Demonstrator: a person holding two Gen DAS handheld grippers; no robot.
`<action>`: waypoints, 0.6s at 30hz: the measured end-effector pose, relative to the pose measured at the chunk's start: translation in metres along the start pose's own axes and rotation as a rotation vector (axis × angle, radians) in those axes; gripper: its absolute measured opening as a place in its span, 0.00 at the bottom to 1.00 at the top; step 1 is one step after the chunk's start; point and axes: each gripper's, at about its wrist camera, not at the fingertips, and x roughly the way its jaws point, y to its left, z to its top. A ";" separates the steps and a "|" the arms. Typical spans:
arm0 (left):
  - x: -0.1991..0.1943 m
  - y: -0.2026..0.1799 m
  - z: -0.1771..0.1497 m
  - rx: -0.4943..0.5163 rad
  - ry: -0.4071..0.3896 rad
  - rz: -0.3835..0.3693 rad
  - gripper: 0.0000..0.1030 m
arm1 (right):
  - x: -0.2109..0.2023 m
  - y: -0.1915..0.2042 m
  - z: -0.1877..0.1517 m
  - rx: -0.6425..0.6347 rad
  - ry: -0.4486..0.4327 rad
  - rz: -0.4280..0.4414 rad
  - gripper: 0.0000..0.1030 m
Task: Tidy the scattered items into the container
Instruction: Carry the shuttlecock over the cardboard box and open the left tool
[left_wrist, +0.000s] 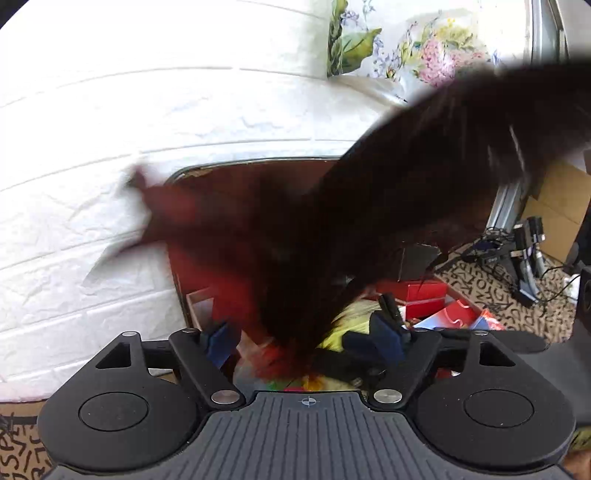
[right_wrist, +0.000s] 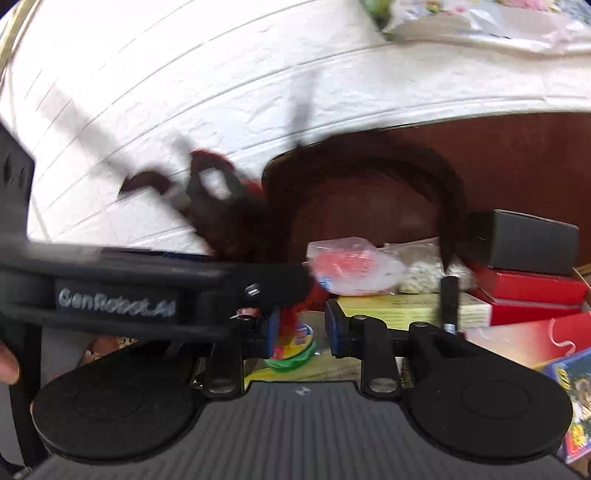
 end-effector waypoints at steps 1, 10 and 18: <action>0.002 0.001 0.002 -0.005 0.007 -0.011 0.70 | 0.003 0.002 0.000 -0.008 0.004 -0.007 0.30; 0.033 -0.008 0.024 -0.034 0.010 -0.093 0.71 | -0.004 -0.020 -0.003 0.013 -0.049 -0.147 0.38; 0.055 -0.026 0.018 0.020 0.057 -0.095 0.83 | -0.018 -0.048 -0.011 0.068 -0.052 -0.155 0.40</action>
